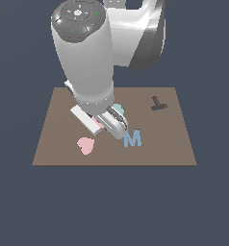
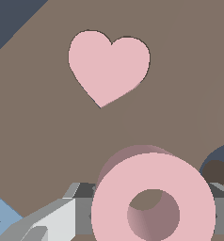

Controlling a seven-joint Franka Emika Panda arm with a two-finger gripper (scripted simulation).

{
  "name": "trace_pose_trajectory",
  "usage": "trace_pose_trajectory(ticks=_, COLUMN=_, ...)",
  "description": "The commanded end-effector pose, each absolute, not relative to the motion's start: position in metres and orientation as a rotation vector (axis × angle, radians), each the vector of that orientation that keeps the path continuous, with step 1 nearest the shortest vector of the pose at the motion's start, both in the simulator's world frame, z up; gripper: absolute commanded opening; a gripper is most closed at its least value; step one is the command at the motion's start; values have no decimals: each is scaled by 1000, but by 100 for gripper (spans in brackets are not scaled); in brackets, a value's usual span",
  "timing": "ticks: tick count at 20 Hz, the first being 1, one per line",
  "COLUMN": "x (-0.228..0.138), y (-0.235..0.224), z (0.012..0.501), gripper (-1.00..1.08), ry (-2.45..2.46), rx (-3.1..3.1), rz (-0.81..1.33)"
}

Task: Insert a designated object into the corresponding slot on a board.

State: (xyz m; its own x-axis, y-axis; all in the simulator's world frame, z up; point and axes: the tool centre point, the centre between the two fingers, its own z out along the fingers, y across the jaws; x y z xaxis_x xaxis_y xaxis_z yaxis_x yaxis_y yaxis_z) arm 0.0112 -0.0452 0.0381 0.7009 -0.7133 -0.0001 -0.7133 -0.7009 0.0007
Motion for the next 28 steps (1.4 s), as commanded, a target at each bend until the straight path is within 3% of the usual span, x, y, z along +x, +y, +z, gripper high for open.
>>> trace_pose_trajectory(ticks=1, x=-2, y=-62, z=39, gripper=-100, ry=-1341, rx=2841, rz=0)
trace_pose_trajectory(ticks=11, x=-37, y=-93, z=40, gripper=-100, ry=-1591, rx=2709, rz=-2)
trace_pose_trajectory(ticks=25, x=-40, y=-94, z=30, gripper=-100, ry=-1606, rx=2700, rz=-3)
trace_pose_trajectory(ticks=26, x=-40, y=-94, z=30, gripper=100, ry=-1606, rx=2700, rz=-3)
trace_pose_trajectory(ticks=28, x=-40, y=-94, z=30, gripper=100, ry=-1606, rx=2700, rz=-3)
